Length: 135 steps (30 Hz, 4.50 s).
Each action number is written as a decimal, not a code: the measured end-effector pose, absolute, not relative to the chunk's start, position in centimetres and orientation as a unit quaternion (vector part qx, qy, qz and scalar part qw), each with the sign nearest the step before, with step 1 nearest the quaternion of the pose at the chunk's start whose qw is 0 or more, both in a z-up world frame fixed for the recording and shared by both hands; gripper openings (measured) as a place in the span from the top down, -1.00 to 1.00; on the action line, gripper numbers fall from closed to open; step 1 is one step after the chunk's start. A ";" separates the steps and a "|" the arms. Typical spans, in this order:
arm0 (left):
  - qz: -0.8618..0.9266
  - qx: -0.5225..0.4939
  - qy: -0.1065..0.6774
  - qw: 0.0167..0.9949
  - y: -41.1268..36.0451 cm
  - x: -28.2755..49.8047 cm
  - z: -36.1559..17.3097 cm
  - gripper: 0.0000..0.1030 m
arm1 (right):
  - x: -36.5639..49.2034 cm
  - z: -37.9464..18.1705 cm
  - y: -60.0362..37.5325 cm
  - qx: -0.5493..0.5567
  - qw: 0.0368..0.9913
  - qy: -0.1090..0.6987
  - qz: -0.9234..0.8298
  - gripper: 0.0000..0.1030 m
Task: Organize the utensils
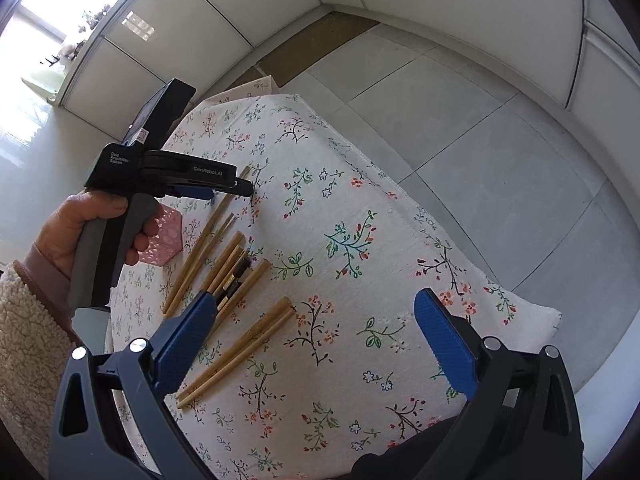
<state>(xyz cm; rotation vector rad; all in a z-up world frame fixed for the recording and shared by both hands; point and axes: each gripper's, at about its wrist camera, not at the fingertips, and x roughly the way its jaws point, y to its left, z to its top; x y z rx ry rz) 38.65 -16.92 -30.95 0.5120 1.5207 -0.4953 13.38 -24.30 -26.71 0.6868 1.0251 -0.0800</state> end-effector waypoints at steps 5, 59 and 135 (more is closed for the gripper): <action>-0.243 0.254 0.661 0.663 -17.0 38.5 -31.1 -0.36 | 13.6 -27.0 -24.2 0.322 0.811 0.487 -0.036 -0.87; -0.277 0.021 0.247 0.928 6.6 11.1 -3.2 0.91 | 21.1 -30.7 -12.8 0.336 0.662 0.633 -0.220 0.79; -0.195 -0.058 0.302 0.931 6.5 13.5 -0.9 0.82 | 14.2 -9.4 -19.4 0.313 0.863 0.395 0.035 0.89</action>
